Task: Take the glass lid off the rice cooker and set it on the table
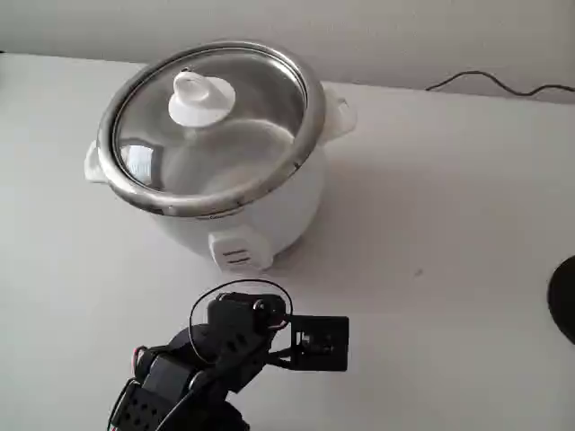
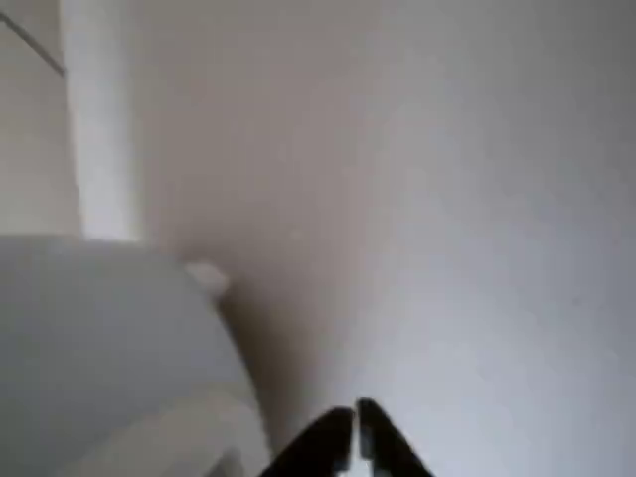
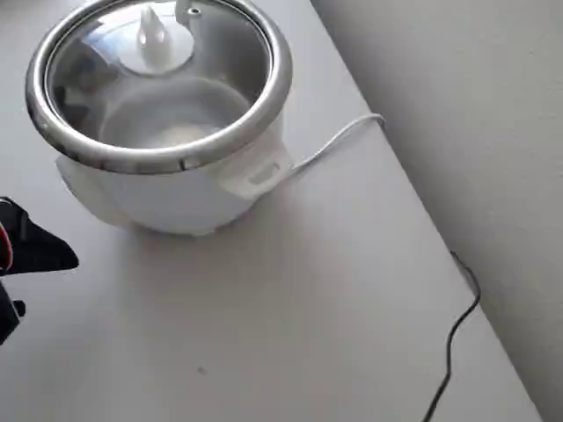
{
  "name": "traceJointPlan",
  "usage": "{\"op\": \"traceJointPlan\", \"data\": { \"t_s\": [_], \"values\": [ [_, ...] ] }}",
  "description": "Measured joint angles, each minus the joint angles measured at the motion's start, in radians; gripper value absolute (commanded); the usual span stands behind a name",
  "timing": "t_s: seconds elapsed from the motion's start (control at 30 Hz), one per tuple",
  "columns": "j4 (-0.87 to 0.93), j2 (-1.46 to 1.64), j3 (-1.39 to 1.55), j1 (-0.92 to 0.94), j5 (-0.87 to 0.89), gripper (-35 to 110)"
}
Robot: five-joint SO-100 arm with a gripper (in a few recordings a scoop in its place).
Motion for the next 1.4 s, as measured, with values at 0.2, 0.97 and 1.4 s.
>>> {"op": "traceJointPlan", "data": {
  "t_s": [0.2, 0.97, 1.4],
  "values": [
    [0.000, 0.000, 0.000, 0.000, 0.000, 0],
    [0.000, 0.000, 0.000, 0.000, 0.000, 0],
    [0.000, 0.000, 0.005, 0.046, -0.018, 4]
  ]
}}
